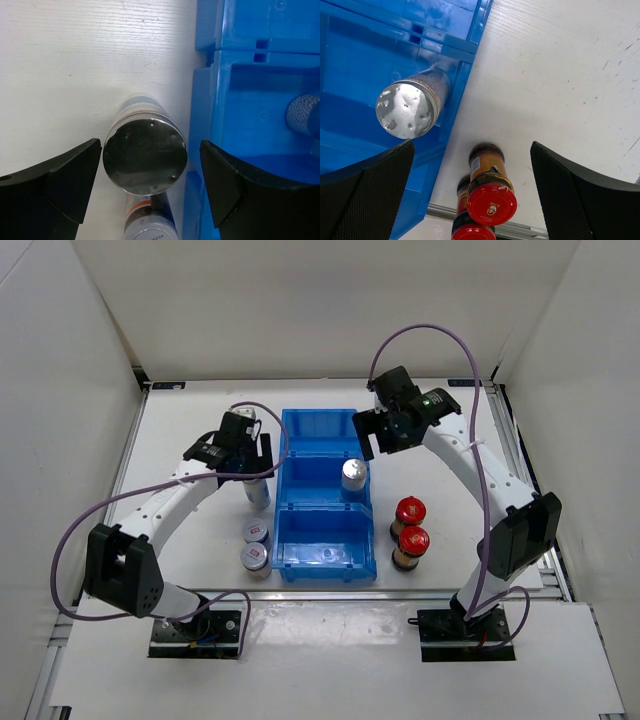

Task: Organize the condiment bottles

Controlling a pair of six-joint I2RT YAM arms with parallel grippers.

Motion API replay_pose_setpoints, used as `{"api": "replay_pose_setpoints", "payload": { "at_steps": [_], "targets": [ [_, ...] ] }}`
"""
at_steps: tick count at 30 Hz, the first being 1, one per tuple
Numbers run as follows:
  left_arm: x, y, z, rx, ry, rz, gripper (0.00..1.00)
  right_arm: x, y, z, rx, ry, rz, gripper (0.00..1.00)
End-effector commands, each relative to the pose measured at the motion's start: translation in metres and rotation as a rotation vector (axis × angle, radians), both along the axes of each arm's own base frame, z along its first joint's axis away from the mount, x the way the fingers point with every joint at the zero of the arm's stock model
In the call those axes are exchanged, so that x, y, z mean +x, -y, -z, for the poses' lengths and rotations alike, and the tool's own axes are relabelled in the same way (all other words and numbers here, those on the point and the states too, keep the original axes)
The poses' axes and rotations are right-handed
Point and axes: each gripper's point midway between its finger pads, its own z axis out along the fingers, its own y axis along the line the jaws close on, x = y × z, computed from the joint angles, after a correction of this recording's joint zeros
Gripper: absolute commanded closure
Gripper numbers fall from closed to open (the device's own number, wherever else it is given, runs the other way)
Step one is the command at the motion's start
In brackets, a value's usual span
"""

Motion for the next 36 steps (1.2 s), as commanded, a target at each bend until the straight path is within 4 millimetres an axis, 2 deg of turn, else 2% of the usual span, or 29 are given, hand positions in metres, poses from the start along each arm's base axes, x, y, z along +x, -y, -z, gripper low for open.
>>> {"api": "replay_pose_setpoints", "payload": {
  "at_steps": [1, 3, 5, 9, 10, 11, 13, 14, 16, 17, 18, 19, 22, 23, 25, 26, 28, 29, 30, 33, 36],
  "targets": [
    [0.01, 0.003, -0.005, -0.011, 0.039, -0.011, 0.11, -0.007, 0.0, -0.013, 0.032, 0.025, -0.014, 0.0],
    [0.018, 0.004, -0.012, -0.016, 0.068, -0.017, 0.11, -0.007, 0.002, -0.009, 0.033, 0.012, -0.009, 0.0],
    [0.024, 0.006, -0.009, -0.01, 0.068, -0.01, 0.11, -0.005, 0.001, -0.01, 0.038, 0.02, -0.009, 0.0],
    [0.029, 0.007, -0.01, -0.003, 0.071, -0.016, 0.18, -0.007, 0.003, -0.01, 0.038, 0.02, -0.009, 0.0],
    [0.029, 0.007, -0.01, -0.003, 0.071, -0.016, 0.21, -0.009, 0.004, -0.006, 0.032, 0.009, -0.009, 0.0],
    [0.03, 0.005, -0.01, 0.003, 0.073, -0.022, 0.31, -0.01, 0.004, -0.003, 0.027, 0.002, -0.009, 0.0],
    [0.026, 0.001, -0.011, 0.016, 0.066, -0.03, 0.44, -0.012, 0.006, -0.003, 0.027, 0.002, -0.009, 0.0],
    [0.025, 0.001, -0.017, 0.01, 0.08, -0.03, 0.57, -0.013, 0.006, -0.007, 0.033, 0.011, -0.009, 0.0],
    [0.026, -0.007, -0.03, 0.035, 0.106, -0.06, 0.68, -0.016, 0.008, 0.0, 0.022, -0.006, -0.009, 0.0],
    [0.024, -0.011, -0.041, 0.046, 0.127, -0.063, 0.79, -0.016, 0.01, -0.003, 0.019, 0.006, -0.004, 0.0],
    [0.026, -0.015, -0.051, 0.055, 0.15, -0.08, 0.84, -0.017, 0.011, 0.0, 0.015, -0.002, -0.003, 0.0],
    [0.031, -0.014, -0.07, 0.045, 0.187, -0.089, 0.89, -0.016, 0.015, -0.004, 0.005, 0.017, 0.008, 0.0],
    [0.033, -0.016, -0.108, 0.025, 0.252, -0.103, 0.89, -0.023, 0.024, -0.002, -0.02, 0.009, 0.039, 0.0],
    [0.037, -0.01, -0.133, -0.002, 0.305, -0.096, 0.89, -0.023, 0.026, -0.006, -0.017, 0.021, 0.054, 0.0],
    [0.037, 0.006, -0.149, -0.038, 0.324, -0.051, 0.89, -0.029, 0.031, 0.0, -0.037, 0.007, 0.059, 0.0],
    [0.037, 0.015, -0.167, -0.074, 0.358, -0.036, 0.89, -0.031, 0.033, 0.006, -0.042, -0.01, 0.068, 0.0],
    [0.039, 0.036, -0.168, -0.088, 0.354, 0.001, 0.89, -0.033, 0.042, 0.009, -0.043, -0.026, 0.104, 0.0],
    [0.039, 0.046, -0.178, -0.121, 0.367, 0.014, 0.89, -0.032, 0.046, 0.006, -0.028, -0.026, 0.117, 0.0],
    [0.039, 0.062, -0.174, -0.136, 0.352, 0.043, 0.89, -0.034, 0.049, 0.012, -0.016, -0.048, 0.146, 0.0],
    [0.035, 0.085, -0.175, -0.146, 0.348, 0.094, 0.89, -0.036, 0.06, 0.016, 0.009, -0.073, 0.187, 0.0],
    [0.027, 0.108, -0.166, -0.153, 0.326, 0.132, 0.89, -0.038, 0.062, 0.017, 0.023, -0.084, 0.191, 0.0]
  ]
}}
